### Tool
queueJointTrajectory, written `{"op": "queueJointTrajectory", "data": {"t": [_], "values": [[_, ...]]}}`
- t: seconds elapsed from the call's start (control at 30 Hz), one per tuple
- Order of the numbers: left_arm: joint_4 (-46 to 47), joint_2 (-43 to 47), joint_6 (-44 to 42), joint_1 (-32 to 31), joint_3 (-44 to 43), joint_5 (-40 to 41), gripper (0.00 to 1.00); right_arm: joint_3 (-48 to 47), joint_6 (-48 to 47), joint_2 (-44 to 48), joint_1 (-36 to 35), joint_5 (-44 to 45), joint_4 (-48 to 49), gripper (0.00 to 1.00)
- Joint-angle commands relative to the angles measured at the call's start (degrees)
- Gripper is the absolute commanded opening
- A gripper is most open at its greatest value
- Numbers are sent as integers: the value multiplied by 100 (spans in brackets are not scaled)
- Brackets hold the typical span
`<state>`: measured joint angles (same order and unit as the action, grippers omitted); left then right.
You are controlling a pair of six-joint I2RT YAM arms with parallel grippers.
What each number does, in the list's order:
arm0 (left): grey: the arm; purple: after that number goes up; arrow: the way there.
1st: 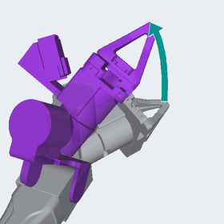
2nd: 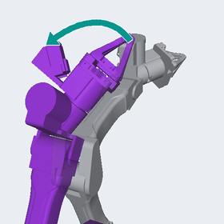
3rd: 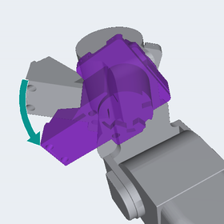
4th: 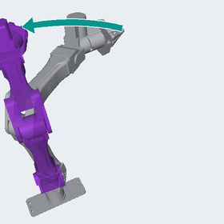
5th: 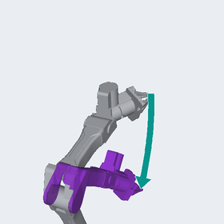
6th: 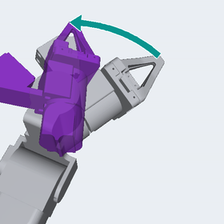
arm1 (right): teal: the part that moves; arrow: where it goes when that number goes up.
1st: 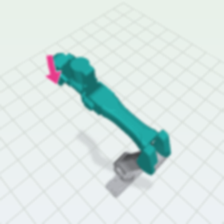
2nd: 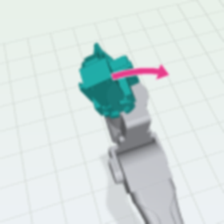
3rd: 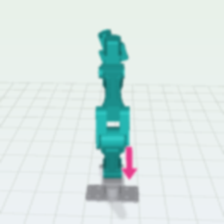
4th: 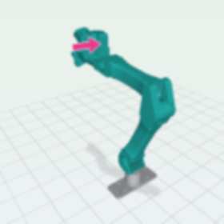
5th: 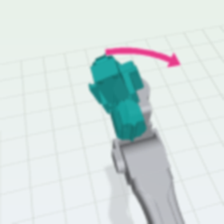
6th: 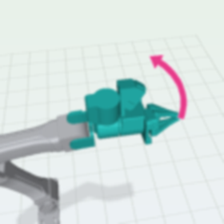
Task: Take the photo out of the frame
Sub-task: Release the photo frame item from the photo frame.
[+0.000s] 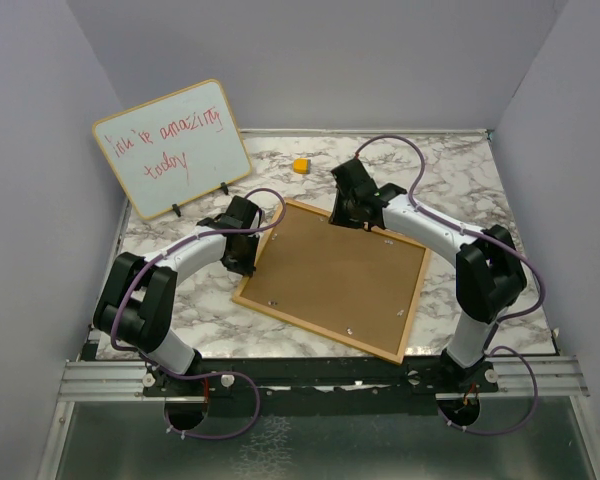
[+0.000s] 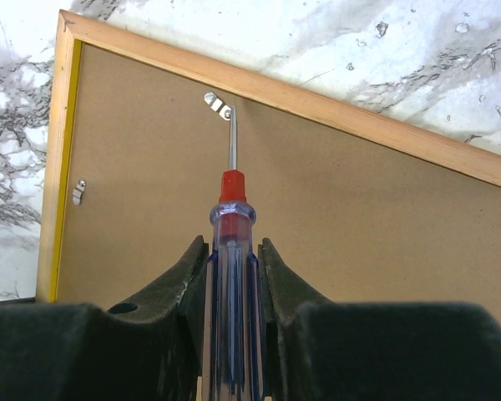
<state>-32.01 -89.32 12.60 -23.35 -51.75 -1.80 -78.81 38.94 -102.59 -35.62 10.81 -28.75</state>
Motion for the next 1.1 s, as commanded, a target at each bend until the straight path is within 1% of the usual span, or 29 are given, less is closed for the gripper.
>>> {"op": "queueJointTrajectory", "data": {"t": [0.0, 0.27, 0.4, 0.53, 0.7, 1.07], "values": [[11, -182, 14, -24, 38, -32, 12, -167, -26, -140, -27, 54, -141, 1], [11, -182, 14, -22, 39, -38, 12, -194, -11, -302, -32, 28, -84, 1], [10, -183, 14, -15, 36, -38, 12, -352, -13, -444, -33, -55, -119, 1], [11, -187, 14, -17, 41, -26, 12, -277, -24, -403, -32, -219, 15, 0], [11, -186, 23, -20, 39, -13, 12, -354, -135, -418, -27, -257, -127, 1], [11, -196, 21, -20, 42, -22, 12, -336, -222, -458, -31, -506, -78, 1]]}}
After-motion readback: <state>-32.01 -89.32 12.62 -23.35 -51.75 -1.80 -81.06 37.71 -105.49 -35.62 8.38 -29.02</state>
